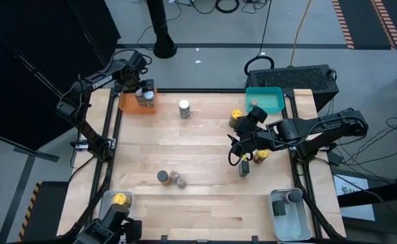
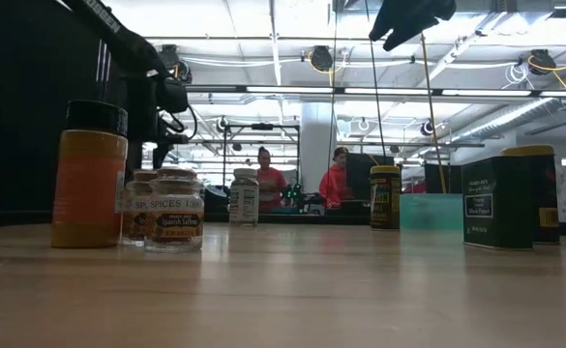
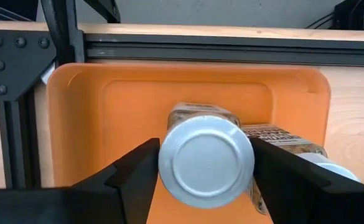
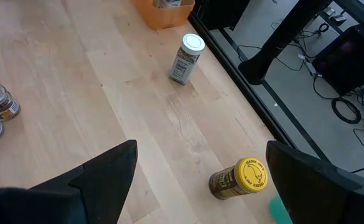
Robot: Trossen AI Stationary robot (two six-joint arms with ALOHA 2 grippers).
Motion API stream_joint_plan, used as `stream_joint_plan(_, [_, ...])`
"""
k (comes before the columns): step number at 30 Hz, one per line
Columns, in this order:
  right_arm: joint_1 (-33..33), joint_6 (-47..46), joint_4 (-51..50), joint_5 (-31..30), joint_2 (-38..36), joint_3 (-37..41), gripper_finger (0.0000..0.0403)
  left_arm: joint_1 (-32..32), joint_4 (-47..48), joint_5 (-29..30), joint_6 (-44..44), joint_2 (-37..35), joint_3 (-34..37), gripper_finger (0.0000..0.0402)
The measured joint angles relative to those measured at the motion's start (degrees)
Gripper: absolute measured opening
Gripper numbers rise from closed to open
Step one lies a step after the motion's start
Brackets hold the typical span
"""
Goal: Sort spices by type
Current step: Put the bottom white seasoning bottle into the orange bin
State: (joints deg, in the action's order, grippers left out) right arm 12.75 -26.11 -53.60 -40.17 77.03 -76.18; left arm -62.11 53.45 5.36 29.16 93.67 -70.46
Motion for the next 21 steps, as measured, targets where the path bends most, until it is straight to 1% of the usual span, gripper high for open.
stream_joint_plan(12, [0.00, 0.00, 0.02, 0.00, 0.00, 0.00, 0.0338, 0.00, 0.80, -0.19, -0.97, 0.00, -0.47, 0.0247])
stream_joint_plan(18, [-0.02, 0.02, 0.02, 0.00, 0.00, 0.00, 0.0338, -0.11, 5.41, -0.12, -3.12, -0.02, -4.65, 0.0248])
stream_joint_plan(21, [0.00, 0.00, 0.00, 0.00, 0.00, 0.00, 0.0338, 0.10, 8.32, -0.10, -5.95, -0.02, -7.45, 0.0248])
